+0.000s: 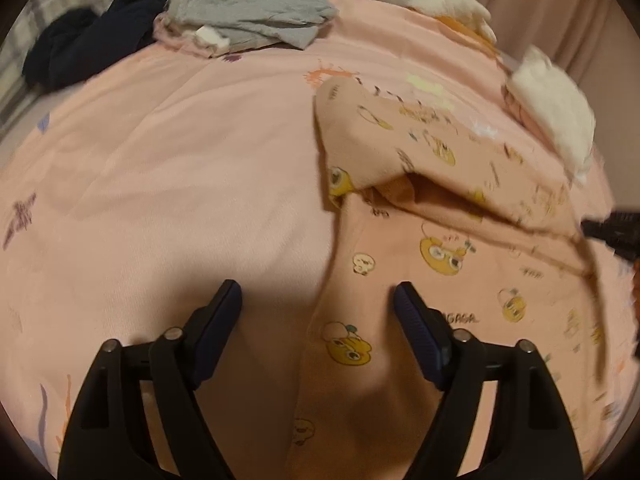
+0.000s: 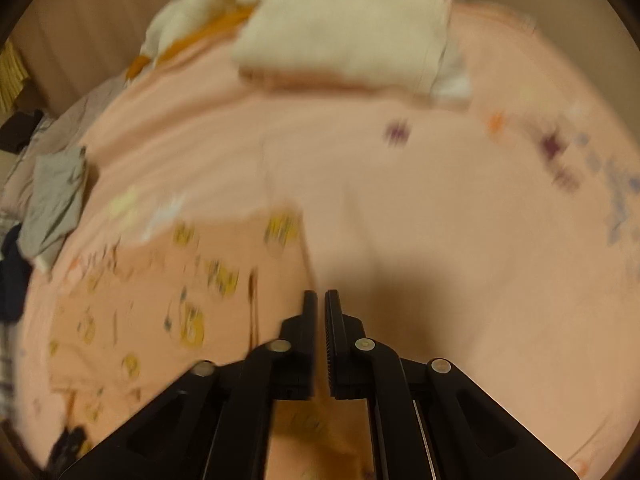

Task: Fold small clothes
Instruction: 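Lift the held side with the right tool and lay it over the body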

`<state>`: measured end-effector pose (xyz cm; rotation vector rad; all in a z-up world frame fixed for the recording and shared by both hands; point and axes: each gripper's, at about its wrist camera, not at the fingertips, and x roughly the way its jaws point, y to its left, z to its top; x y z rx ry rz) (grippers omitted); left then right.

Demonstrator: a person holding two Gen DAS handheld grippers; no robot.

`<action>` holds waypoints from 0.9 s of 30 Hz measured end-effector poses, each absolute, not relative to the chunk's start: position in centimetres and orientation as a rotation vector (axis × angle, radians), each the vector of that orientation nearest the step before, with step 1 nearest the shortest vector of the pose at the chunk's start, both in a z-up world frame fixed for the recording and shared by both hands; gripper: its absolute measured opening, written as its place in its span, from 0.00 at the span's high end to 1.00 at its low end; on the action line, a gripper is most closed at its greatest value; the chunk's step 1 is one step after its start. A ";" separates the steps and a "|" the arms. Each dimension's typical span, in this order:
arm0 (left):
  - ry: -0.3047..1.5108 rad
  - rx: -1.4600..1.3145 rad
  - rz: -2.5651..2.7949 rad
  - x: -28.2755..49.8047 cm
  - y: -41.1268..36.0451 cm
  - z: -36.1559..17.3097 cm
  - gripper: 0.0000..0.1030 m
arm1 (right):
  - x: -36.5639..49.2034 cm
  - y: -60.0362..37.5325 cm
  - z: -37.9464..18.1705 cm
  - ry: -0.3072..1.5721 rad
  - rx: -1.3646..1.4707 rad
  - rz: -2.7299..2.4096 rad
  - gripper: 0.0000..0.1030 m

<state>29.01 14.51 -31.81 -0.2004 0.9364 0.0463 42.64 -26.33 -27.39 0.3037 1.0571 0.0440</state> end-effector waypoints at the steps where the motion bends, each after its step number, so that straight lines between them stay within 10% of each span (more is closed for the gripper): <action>1: 0.933 -0.171 0.052 29.0 14.2 -32.0 0.19 | 42.8 -26.1 -27.8 1.080 0.327 0.078 0.82; 5: 0.935 -0.188 0.045 29.1 14.8 -32.1 0.18 | 43.2 -23.0 -28.4 1.084 0.297 0.151 0.59; 9: 0.935 -0.196 0.040 29.2 14.9 -32.1 0.17 | 43.2 -20.3 -28.4 1.019 0.165 0.127 0.92; 27: 0.919 -0.189 0.089 28.7 15.2 -32.0 0.32 | 42.3 -24.8 -24.9 0.977 0.298 0.138 0.90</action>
